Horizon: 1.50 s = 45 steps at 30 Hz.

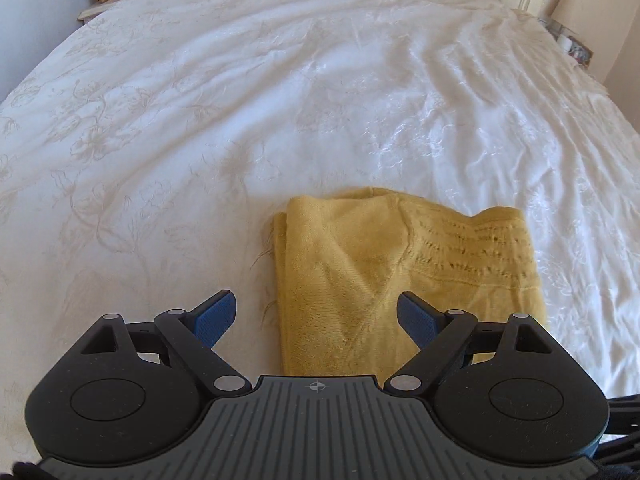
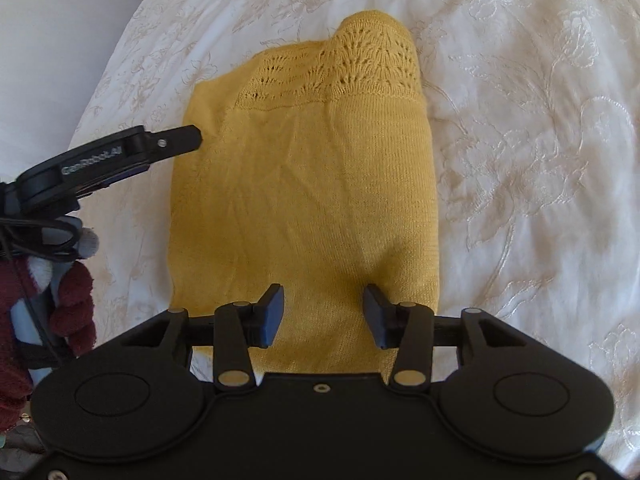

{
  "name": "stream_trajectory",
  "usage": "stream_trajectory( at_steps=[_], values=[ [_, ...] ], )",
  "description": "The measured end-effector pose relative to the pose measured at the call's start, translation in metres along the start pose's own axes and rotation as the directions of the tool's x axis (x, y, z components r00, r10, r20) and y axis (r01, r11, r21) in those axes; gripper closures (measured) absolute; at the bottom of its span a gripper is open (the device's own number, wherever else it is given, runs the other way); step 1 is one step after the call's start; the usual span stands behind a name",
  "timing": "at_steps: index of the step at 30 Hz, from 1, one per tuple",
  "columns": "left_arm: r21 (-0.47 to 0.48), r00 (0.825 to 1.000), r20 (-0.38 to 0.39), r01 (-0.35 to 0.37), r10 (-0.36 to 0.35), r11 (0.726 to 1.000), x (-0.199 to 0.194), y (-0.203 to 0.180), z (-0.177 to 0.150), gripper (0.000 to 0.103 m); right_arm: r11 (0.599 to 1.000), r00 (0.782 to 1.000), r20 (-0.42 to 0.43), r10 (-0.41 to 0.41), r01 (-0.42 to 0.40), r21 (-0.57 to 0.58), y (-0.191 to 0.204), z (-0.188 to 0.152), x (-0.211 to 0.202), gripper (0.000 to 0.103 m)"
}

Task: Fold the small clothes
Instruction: 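Open the right tool and withdraw it from the folded side, then move the left tool to the opposite side edge of the sweater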

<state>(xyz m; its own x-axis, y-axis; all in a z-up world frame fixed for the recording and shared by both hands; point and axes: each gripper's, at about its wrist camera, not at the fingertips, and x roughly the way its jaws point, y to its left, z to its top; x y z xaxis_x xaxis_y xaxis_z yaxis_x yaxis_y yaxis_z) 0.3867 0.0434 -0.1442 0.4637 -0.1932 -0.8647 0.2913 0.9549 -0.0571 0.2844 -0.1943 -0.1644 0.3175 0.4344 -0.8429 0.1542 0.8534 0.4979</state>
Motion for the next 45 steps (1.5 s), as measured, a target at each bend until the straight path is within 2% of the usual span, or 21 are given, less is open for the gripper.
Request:
stream_trajectory(
  at_steps=[2, 3, 6, 8, 9, 12, 15, 20, 23, 25, 30, 34, 39, 45],
  values=[
    [-0.020, 0.996, -0.077, -0.054, 0.052, 0.998, 0.018, 0.008, -0.006, 0.015, 0.999, 0.999, 0.045, 0.002, 0.000, -0.054, 0.006, 0.007, -0.010, 0.034],
    [-0.037, 0.994, -0.097, -0.054, 0.050, 0.998, 0.023, 0.013, -0.010, 0.014, 0.997, 0.998, 0.065, 0.008, -0.003, -0.074, 0.008, 0.011, -0.015, 0.030],
    [-0.138, 0.995, -0.097, 0.015, -0.028, 0.990, 0.026, 0.033, -0.022, 0.012, 0.988, 0.988, 0.146, 0.051, -0.029, -0.149, 0.019, 0.028, -0.028, 0.019],
    [-0.157, 0.994, -0.095, 0.038, -0.053, 0.987, 0.025, 0.039, -0.024, 0.012, 0.980, 0.979, 0.188, 0.082, -0.045, -0.193, 0.026, 0.041, -0.031, 0.009],
    [-0.157, 0.994, -0.096, 0.040, -0.055, 0.987, 0.026, 0.040, -0.024, 0.012, 0.977, 0.975, 0.198, 0.103, -0.061, -0.206, 0.029, 0.047, -0.030, 0.008],
    [-0.151, 0.993, -0.104, 0.034, -0.050, 0.988, 0.026, 0.038, -0.022, 0.010, 0.969, 0.973, 0.186, 0.139, -0.095, -0.228, 0.034, 0.064, -0.017, 0.005],
    [-0.154, 0.994, -0.102, 0.030, -0.047, 0.988, 0.026, 0.037, -0.023, 0.008, 0.966, 0.979, 0.148, 0.136, -0.098, -0.239, 0.032, 0.080, 0.005, 0.005],
    [-0.157, 0.993, -0.101, 0.049, -0.065, 0.986, 0.032, 0.037, -0.022, 0.004, 0.988, 0.990, 0.128, 0.054, -0.035, -0.149, 0.002, 0.112, 0.036, 0.006],
    [-0.158, 0.991, -0.115, 0.053, -0.072, 0.986, 0.033, 0.039, -0.020, 0.005, 0.983, 0.984, 0.178, -0.011, 0.043, -0.179, 0.002, 0.125, 0.031, 0.006],
    [-0.164, 0.989, -0.119, 0.067, -0.087, 0.984, 0.030, 0.042, -0.018, 0.006, 0.984, 0.976, 0.216, -0.017, 0.055, -0.172, -0.001, 0.129, 0.022, 0.006],
    [-0.185, 0.984, -0.116, 0.110, -0.133, 0.976, 0.012, 0.049, -0.029, 0.006, 0.995, 0.968, 0.250, 0.019, 0.006, -0.096, -0.026, 0.119, -0.004, 0.003],
    [-0.203, 0.973, -0.143, 0.150, -0.181, 0.968, -0.002, 0.052, -0.051, 0.006, 0.997, 0.977, 0.205, 0.049, -0.036, -0.067, -0.044, 0.098, -0.010, 0.001],
    [-0.203, 0.951, -0.185, 0.212, -0.250, 0.956, -0.010, 0.046, -0.074, 0.006, 0.996, 0.985, 0.150, 0.085, -0.079, -0.051, -0.055, 0.079, -0.002, 0.001],
    [-0.192, 0.943, -0.183, 0.244, -0.279, 0.951, 0.008, 0.036, -0.072, 0.006, 0.990, 0.986, 0.101, 0.136, -0.131, -0.054, -0.054, 0.079, 0.018, 0.001]
  ],
)
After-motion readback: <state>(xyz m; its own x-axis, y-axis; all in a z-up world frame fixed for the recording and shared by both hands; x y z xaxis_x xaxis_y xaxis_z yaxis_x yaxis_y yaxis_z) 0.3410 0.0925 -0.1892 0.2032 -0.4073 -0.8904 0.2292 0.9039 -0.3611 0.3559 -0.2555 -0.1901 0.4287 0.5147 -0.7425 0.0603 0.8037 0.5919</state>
